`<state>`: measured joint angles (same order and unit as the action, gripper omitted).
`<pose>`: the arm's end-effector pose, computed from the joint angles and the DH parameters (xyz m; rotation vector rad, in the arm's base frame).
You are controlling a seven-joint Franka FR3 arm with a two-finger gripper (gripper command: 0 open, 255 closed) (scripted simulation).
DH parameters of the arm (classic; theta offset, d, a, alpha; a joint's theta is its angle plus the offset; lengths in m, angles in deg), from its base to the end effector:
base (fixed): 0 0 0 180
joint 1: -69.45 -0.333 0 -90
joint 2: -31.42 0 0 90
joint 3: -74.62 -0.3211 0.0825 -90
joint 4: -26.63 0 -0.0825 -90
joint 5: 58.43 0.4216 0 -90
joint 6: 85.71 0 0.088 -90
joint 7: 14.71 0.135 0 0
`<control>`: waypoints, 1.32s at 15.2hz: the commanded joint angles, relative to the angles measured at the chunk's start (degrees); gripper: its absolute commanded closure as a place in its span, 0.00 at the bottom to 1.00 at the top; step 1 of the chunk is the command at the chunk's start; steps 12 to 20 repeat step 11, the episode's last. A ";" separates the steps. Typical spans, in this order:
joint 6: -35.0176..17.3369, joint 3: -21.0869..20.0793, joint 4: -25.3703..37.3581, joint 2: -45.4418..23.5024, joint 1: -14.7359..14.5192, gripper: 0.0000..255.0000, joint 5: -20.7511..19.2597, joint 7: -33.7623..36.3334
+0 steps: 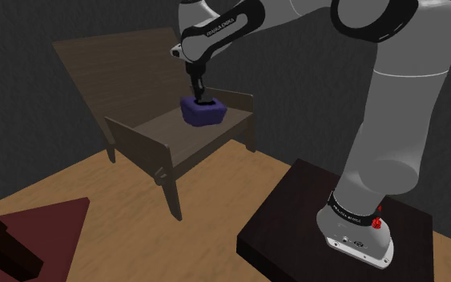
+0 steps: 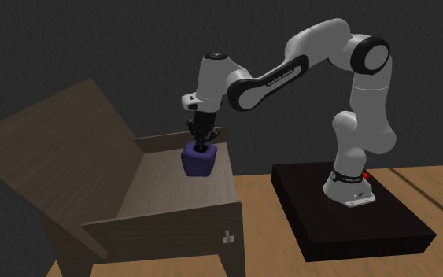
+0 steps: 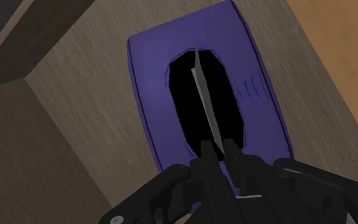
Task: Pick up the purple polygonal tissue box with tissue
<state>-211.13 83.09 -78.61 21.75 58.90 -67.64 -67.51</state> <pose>0.6635 0.0181 0.4183 2.5243 1.4510 0.1407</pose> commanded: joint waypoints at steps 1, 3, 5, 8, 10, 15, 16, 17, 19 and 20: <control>1.57 -0.02 1.24 0.50 -0.03 1.00 0.07 -0.23; 3.00 -0.04 2.35 0.84 -0.05 1.00 0.15 -0.44; 4.45 -0.06 3.51 1.14 -0.08 1.00 0.24 -0.66; 6.63 -0.08 5.36 1.50 -0.10 1.00 0.36 -0.98; 7.47 -0.09 6.09 1.61 -0.11 1.00 0.41 -1.11; 7.48 -0.09 6.10 1.60 -0.11 1.00 0.41 -1.11; 7.48 -0.09 6.10 1.60 -0.11 1.00 0.41 -1.11; 7.48 -0.09 6.10 1.60 -0.11 1.00 0.41 -1.11; 7.48 -0.09 6.10 1.60 -0.11 1.00 0.41 -1.11; 7.48 -0.09 6.10 1.60 -0.11 1.00 0.41 -1.11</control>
